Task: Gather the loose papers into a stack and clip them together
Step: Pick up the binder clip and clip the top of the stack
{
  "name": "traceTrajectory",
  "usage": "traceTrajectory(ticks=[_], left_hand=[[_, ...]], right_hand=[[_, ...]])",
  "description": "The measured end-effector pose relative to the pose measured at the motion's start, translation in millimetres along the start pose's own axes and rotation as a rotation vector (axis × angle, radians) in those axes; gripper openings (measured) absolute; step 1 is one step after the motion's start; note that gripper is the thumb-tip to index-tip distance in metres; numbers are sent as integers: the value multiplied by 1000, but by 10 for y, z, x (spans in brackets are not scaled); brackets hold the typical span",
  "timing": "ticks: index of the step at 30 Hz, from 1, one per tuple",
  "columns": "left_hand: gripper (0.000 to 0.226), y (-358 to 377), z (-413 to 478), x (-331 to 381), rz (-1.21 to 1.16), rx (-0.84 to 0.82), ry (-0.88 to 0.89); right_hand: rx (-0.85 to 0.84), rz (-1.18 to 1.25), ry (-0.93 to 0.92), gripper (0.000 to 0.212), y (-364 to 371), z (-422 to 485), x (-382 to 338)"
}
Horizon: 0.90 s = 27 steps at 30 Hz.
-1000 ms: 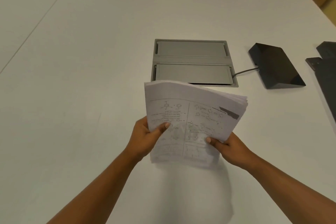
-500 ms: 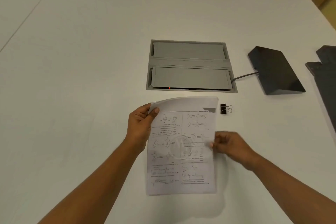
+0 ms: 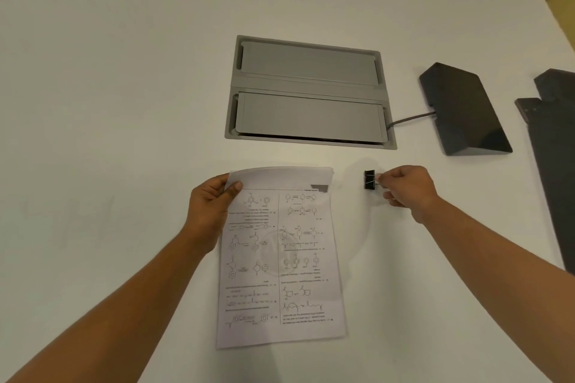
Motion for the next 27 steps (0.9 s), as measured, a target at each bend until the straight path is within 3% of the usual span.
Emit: traceTrajectory(ticks=[4,11,21,27], left_hand=[[18,-45,52,-81,-22,-1,-27],[20,-62,62,-95,-40,-61,-40],[22,-64,65,-118,-51,-38,-43],[24,-55,82,-137,-45,-19,-42]], right_hand=[[-12,-87,-27,7,-21,34,-90],[-158,-107,-157,9,19,-137,-454],[-387,-92,-365,15,617,-462,-1021],[-476,-234,-446,12,871,-612,-1205]])
Point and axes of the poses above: each hand's wrist, its own z-axis towards the middle knuckle, its own y-axis out of the palm, x = y × z, the point moved 2 cm from there along z, towards the middle knuckle
